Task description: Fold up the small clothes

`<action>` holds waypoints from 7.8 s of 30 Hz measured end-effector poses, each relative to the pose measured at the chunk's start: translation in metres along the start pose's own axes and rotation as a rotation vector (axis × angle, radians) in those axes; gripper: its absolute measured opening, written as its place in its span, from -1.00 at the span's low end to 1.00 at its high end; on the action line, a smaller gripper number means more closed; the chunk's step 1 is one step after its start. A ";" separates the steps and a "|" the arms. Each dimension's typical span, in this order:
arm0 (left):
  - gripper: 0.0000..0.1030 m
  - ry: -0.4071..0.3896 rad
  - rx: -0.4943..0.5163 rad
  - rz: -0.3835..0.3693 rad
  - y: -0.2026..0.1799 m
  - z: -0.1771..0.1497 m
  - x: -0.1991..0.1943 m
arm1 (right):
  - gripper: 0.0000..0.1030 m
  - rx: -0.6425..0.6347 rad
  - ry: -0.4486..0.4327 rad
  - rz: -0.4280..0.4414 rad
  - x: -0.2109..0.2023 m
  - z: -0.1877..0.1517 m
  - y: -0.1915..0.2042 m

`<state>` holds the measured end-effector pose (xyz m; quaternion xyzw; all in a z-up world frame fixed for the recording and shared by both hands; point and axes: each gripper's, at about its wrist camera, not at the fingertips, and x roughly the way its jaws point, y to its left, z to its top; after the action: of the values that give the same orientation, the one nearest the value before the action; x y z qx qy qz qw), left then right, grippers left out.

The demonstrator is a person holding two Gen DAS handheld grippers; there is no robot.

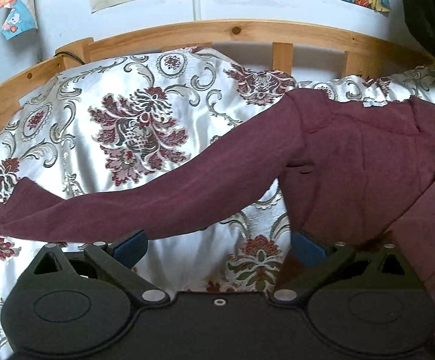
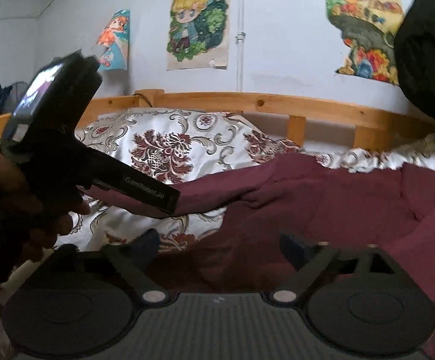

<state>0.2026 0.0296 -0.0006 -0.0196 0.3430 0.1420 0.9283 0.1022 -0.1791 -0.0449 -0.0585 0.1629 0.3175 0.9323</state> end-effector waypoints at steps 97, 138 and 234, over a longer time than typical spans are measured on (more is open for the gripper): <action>-0.10 0.230 0.327 -0.582 -0.153 0.062 0.015 | 0.99 0.615 0.139 -0.487 -0.054 -0.039 -0.188; 0.35 0.064 -0.035 -0.151 -0.017 0.081 0.124 | 0.18 0.420 0.184 -0.416 -0.016 -0.043 -0.129; -0.92 -0.496 1.091 -0.208 -0.003 -0.167 -0.094 | -0.58 -0.052 0.475 -0.177 -0.082 -0.061 -0.027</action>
<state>0.0300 -0.0187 -0.0683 0.4594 0.1361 -0.1453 0.8656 0.0413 -0.2609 -0.0745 -0.1693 0.3637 0.2160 0.8902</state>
